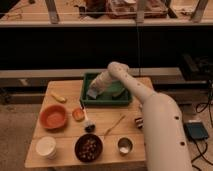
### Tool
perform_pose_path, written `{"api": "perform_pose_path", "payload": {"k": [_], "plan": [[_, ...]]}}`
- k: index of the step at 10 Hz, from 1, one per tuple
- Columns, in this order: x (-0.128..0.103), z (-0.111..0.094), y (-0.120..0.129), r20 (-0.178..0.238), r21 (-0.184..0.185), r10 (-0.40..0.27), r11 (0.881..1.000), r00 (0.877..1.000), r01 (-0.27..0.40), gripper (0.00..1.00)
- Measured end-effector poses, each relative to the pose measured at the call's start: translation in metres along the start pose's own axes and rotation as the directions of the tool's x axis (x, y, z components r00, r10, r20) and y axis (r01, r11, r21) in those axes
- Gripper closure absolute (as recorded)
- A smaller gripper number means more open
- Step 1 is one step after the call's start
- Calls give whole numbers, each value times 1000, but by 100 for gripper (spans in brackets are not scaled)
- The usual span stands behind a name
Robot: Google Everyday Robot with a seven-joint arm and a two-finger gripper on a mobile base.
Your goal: Wipe tray with sponge
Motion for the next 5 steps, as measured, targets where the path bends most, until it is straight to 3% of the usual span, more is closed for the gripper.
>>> {"api": "perform_pose_path", "payload": {"k": [1, 3, 5], "plan": [[0, -4, 4, -1, -32, -21, 999, 1000, 21, 85], [14, -23, 22, -44, -162, -54, 986, 998, 47, 85], [32, -36, 35, -84, -226, -59, 973, 995, 39, 85]]}}
